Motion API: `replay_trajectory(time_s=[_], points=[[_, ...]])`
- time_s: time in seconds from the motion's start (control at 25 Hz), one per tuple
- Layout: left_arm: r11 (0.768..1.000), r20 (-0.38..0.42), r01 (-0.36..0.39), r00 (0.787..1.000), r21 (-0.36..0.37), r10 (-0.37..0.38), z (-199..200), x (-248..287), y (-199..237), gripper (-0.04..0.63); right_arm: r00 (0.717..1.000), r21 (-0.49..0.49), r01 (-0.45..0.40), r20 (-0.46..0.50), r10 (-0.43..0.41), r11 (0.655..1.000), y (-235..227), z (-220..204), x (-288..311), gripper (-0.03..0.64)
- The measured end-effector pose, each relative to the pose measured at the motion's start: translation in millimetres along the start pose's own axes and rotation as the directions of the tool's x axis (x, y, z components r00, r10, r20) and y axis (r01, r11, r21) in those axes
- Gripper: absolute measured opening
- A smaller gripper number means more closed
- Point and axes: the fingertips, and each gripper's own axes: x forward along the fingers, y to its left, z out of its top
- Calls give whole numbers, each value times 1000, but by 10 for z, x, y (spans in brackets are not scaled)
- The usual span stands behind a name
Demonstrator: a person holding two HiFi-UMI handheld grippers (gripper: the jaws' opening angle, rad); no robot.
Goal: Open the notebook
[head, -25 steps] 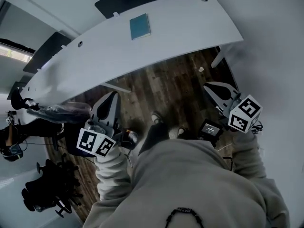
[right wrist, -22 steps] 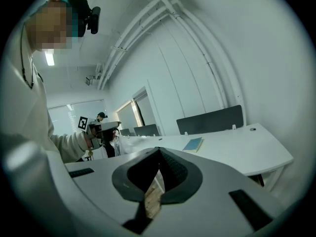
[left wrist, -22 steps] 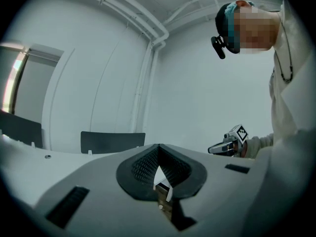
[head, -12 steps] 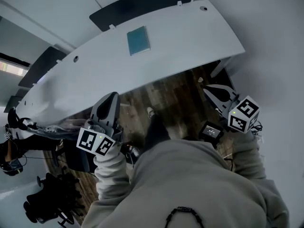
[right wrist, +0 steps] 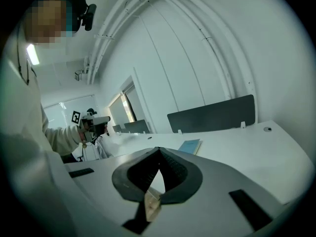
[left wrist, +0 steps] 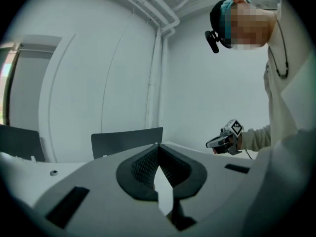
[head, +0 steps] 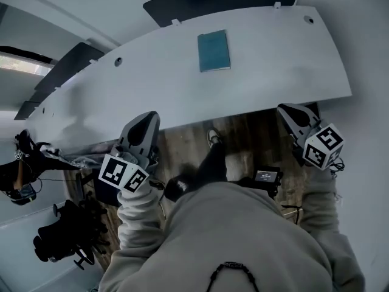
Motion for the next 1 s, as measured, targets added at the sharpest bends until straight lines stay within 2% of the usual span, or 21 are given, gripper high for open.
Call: replay_trajectory(time_s=[0.12, 0.36, 0.48, 0.6, 0.76, 1.0], points=[[999, -9, 34, 999, -3, -34, 5, 197, 219, -2, 1000, 35, -5, 3, 5, 999, 30, 105, 302, 21], [996, -14, 85, 996, -19, -85, 46, 573, 632, -2, 999, 39, 37, -38, -36, 999, -129, 281, 664, 21], [995, -37, 102, 994, 14, -101, 173, 721, 865, -2, 998, 57, 67, -24, -66, 996, -263, 553, 832, 21], [994, -53, 102, 994, 45, -100, 249, 790, 1171, -2, 998, 54, 63, -8, -63, 997, -310, 712, 1083, 21], [996, -12, 88, 996, 5, -88, 264, 883, 1549, -2, 996, 58, 85, -12, -85, 995, -360, 770, 1387, 21], [989, 13, 146, 989, -40, -145, 152, 1191, 1710, -2, 991, 9, 124, -56, -124, 992, -426, 973, 1587, 21]])
